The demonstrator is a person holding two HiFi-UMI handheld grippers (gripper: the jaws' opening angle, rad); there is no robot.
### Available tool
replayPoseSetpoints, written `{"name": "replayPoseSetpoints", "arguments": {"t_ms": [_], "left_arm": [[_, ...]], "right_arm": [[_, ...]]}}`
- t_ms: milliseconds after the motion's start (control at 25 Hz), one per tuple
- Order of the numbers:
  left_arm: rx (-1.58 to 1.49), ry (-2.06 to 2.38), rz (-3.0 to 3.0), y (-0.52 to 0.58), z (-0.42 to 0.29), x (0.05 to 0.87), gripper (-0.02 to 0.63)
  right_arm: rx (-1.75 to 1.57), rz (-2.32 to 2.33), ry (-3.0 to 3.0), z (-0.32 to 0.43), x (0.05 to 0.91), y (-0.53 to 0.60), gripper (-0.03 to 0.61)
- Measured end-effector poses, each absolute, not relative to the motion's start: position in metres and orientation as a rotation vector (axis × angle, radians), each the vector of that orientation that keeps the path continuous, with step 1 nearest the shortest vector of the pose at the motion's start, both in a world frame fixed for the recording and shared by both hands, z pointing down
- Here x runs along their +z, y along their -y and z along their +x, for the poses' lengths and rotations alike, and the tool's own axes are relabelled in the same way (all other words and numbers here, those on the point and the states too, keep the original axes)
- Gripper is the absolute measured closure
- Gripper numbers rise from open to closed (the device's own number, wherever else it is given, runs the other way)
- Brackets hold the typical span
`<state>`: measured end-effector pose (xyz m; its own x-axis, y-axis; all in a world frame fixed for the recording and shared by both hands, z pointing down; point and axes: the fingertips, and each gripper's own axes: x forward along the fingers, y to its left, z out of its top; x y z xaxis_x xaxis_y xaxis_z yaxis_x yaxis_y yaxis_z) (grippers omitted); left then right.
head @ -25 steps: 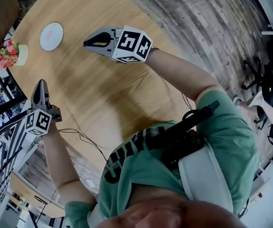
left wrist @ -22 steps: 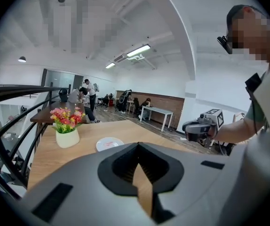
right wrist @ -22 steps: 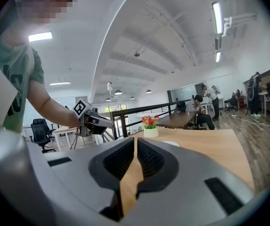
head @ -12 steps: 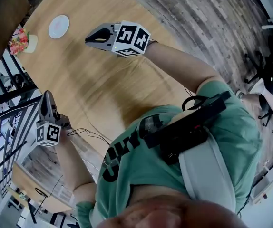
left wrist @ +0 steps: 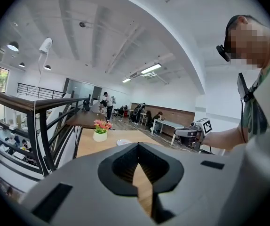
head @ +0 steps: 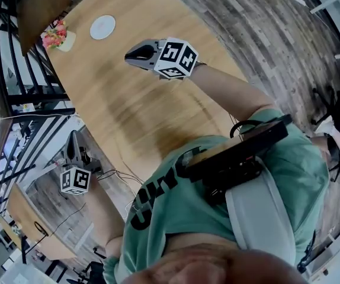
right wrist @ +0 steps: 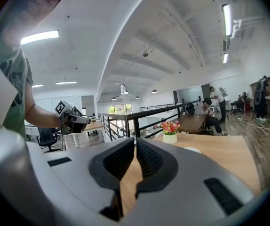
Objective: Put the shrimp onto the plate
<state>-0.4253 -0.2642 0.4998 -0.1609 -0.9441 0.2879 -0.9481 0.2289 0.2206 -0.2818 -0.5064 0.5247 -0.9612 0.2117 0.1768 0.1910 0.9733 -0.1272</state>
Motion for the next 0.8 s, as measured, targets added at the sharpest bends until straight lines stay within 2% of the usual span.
{"name": "replayPoseSetpoints", "arguments": {"t_ms": [600,800], "left_arm": [[-0.190,2.424,1.484,0.056,-0.433,0.487,0.609],[-0.239,2.444,1.430,-0.020,-0.443,0.497,0.609]], "right_arm": [[-0.022,-0.485,2.879,-0.328,0.468,0.400,0.571],[0.048,-0.468,2.871,-0.345,0.460,0.360,0.571]]}}
